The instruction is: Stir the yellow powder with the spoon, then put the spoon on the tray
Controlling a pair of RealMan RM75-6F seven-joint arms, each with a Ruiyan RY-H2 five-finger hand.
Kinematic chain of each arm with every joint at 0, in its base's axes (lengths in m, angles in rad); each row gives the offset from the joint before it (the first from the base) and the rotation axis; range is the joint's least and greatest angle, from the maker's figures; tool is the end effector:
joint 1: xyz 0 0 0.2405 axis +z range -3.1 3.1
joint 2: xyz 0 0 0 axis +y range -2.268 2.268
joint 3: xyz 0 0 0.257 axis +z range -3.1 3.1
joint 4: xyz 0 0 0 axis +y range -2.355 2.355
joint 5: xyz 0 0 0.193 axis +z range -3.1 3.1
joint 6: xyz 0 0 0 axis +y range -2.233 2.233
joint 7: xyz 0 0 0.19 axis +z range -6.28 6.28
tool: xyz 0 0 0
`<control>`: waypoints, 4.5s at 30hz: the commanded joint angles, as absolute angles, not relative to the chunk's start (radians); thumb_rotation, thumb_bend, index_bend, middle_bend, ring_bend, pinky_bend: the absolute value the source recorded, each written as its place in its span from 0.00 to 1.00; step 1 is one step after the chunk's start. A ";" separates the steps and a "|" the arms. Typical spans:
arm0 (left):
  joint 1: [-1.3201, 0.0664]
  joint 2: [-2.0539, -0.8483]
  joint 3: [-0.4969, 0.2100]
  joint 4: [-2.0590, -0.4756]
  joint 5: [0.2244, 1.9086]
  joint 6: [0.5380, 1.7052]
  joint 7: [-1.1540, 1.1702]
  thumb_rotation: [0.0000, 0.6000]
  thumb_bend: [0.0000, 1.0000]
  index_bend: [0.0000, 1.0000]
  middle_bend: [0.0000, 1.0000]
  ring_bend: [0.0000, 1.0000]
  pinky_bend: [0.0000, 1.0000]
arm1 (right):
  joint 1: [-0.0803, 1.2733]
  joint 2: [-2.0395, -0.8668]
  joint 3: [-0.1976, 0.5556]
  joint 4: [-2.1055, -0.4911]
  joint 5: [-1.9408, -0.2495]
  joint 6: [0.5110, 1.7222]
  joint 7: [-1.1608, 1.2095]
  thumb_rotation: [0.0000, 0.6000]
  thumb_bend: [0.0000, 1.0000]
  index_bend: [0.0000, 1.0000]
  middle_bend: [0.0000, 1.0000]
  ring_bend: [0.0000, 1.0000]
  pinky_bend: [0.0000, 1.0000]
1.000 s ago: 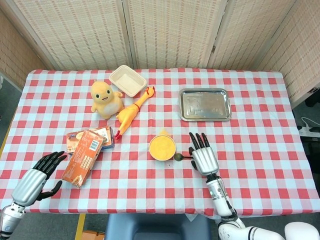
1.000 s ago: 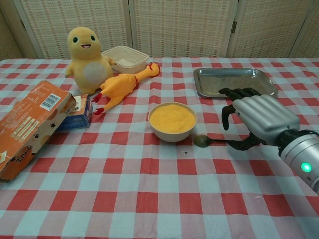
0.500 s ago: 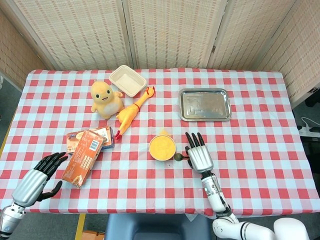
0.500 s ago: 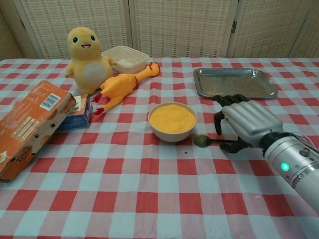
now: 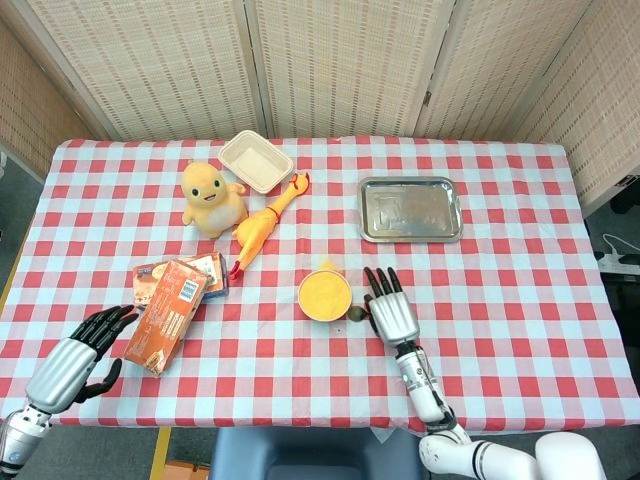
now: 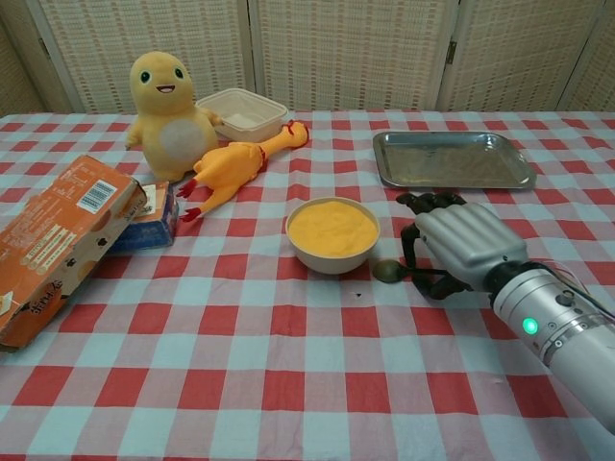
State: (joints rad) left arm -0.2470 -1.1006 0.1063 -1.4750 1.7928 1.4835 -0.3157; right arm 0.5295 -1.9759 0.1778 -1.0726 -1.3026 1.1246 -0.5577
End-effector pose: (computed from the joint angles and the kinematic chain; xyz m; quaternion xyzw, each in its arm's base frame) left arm -0.2657 0.2331 0.1413 -0.7041 -0.3815 -0.4458 0.4000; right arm -0.1743 -0.3355 -0.1003 0.7313 -0.3104 0.3279 0.5112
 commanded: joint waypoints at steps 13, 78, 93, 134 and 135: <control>-0.246 -1.103 0.109 -1.463 1.803 1.502 -0.334 1.00 0.61 0.00 0.00 0.00 0.09 | 0.537 -1.978 0.178 -1.067 -1.302 1.137 -0.541 1.00 0.34 0.60 0.00 0.00 0.00; -0.250 -1.088 0.120 -1.442 1.817 1.529 -0.411 1.00 0.61 0.00 0.00 0.00 0.09 | 0.762 -1.973 0.313 -1.335 -1.013 1.138 -1.009 1.00 0.37 0.20 0.03 0.00 0.00; -0.256 -1.091 0.121 -1.463 1.805 1.497 -0.368 1.00 0.62 0.00 0.00 0.00 0.09 | 0.627 -1.941 0.129 -1.084 -1.344 1.350 -0.598 1.00 0.32 0.44 0.07 0.00 0.04; -0.266 -1.089 0.110 -1.498 1.748 1.418 -0.310 1.00 0.61 0.00 0.00 0.00 0.10 | 0.665 -2.155 0.209 -0.641 -1.414 1.340 -0.388 1.00 0.30 0.56 0.14 0.00 0.09; -0.266 -1.089 0.110 -1.498 1.748 1.418 -0.311 1.00 0.61 0.00 0.00 0.00 0.10 | 0.665 -2.155 0.208 -0.639 -1.415 1.341 -0.387 1.00 0.30 0.56 0.14 0.00 0.09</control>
State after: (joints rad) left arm -0.2662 -1.0889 0.1104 -1.4981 1.7481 1.4178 -0.3113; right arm 0.6648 -2.1548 0.2084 -0.6397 -1.4150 1.3405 -0.3875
